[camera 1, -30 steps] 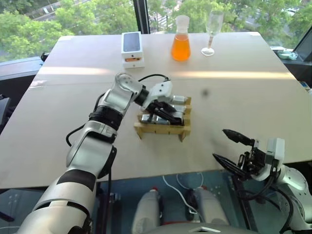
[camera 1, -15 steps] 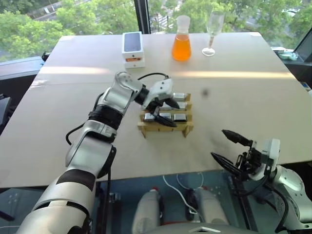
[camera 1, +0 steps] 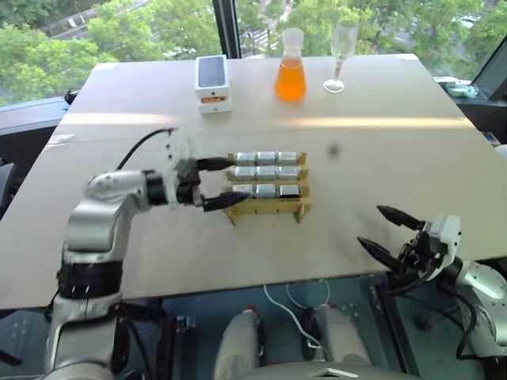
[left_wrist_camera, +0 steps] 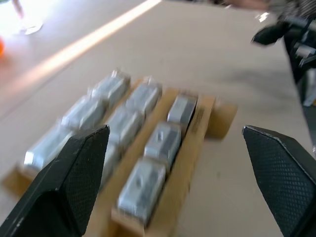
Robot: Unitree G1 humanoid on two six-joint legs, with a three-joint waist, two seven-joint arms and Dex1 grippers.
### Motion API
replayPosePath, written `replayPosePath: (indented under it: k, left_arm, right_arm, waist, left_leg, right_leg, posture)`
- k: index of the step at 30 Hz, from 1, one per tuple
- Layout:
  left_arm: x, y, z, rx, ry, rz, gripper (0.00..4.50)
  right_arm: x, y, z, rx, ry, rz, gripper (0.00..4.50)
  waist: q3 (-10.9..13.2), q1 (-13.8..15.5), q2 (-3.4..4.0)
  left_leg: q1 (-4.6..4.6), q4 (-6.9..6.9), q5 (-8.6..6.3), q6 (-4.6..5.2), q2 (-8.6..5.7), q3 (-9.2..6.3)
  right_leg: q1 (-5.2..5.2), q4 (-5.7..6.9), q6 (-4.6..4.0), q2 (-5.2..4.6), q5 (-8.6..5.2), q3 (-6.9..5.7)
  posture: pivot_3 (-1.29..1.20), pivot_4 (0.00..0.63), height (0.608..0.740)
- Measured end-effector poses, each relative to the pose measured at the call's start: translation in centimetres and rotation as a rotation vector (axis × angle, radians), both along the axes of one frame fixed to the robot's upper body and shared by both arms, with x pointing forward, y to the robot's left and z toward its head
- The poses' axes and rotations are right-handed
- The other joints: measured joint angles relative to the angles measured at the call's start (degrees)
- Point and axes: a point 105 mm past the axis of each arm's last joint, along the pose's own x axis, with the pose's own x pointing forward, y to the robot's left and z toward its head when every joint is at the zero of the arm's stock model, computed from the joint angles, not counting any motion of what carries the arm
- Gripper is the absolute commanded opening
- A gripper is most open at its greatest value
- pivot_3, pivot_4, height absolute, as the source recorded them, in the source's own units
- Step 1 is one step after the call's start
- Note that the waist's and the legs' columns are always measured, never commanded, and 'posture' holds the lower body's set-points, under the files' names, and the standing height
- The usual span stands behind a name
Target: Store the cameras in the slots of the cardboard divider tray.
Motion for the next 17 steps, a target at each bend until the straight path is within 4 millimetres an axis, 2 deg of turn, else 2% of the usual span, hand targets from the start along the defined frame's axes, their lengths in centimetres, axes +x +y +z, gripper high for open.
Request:
replayPosePath:
  k: [3,7,10,13,17]
  left_arm:
    - [-2.6,1.6,-2.3,-0.043,0.035,0.127,4.44]
    - [-5.0,1.7,-5.2,-0.054,0.079,0.214,4.44]
    - [-5.3,2.1,-6.0,-0.048,0.04,0.263,4.44]
    - [-4.9,3.5,-7.1,-0.032,0.01,0.303,4.44]
    - [-4.8,4.4,-8.0,-0.006,0.01,0.296,4.44]
  right_arm:
    - [1.6,-1.3,-0.6,-0.021,0.036,-0.024,4.5]
    - [3.2,-2.0,-0.2,0.01,0.072,-0.041,4.5]
    - [3.9,-1.9,-0.1,-0.013,0.07,-0.008,4.5]
    - [4.1,-1.7,-0.7,-0.027,0.091,0.039,4.5]
    - [4.5,-1.9,-1.1,-0.035,0.102,0.06,4.5]
  waist:
    - [0.0,-0.3,0.02]
    - [0.0,0.4,0.02]
    - [0.0,1.0,0.04]
    - [-0.1,0.9,0.09]
    - [-0.1,0.7,0.09]
  left_leg:
    - [0.03,-0.03,0.0,0.0,-0.02,0.06]
    - [0.02,-0.06,-0.01,0.01,-0.02,0.02]
    - [0.02,-0.06,-0.01,0.02,-0.03,-0.04]
    - [0.02,-0.06,-0.01,0.03,-0.02,-0.05]
    - [-0.04,-0.07,-0.02,0.03,-0.02,-0.03]
  right_leg:
    - [-0.01,0.02,-0.08,-0.09,0.05,0.06]
    - [0.0,0.01,-0.11,-0.08,0.06,-0.01]
    - [0.0,0.02,-0.09,-0.08,0.03,-0.12]
    - [0.02,0.01,-0.1,-0.05,0.04,-0.14]
    - [-0.01,-0.03,-0.11,-0.06,0.06,-0.14]
  posture:
    - [0.0,0.15,0.74]
    - [0.0,0.15,0.74]
    - [0.0,0.15,0.74]
    - [0.0,0.15,0.74]
    - [0.0,0.15,0.74]
